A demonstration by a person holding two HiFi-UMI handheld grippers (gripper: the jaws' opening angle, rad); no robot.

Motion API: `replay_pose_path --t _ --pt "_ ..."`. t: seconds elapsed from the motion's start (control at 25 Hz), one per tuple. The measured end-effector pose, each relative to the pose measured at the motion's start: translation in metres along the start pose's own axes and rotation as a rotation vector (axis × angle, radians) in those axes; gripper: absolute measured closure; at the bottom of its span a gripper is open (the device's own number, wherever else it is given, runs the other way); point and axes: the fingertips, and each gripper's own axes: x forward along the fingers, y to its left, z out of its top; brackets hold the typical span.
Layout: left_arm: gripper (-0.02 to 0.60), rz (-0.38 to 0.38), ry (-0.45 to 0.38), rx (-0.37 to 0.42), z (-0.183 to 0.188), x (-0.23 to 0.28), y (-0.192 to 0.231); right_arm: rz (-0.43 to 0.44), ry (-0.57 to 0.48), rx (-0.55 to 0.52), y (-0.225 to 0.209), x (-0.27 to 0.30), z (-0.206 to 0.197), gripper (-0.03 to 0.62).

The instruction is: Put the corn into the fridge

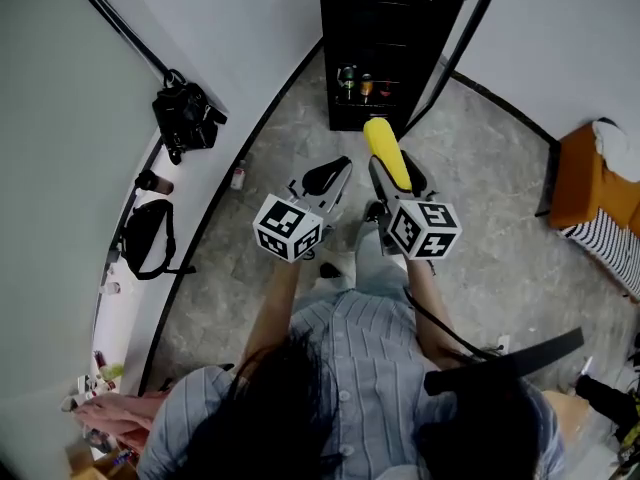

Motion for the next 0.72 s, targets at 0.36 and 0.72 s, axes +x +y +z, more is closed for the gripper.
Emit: replay_pose_path --t 0.36,0.72 --pt "0.572 0.007 0.041 -0.04 -0.009 0.054 0.044 -0.007 0.035 0.027 -0.047 0.053 0.008 0.345" --pt "0.572 0.007 0.089 -0.102 -0.024 0.138 0.099 -0.023 0.099 0.062 -0.112 0.123 0.017 0.345"
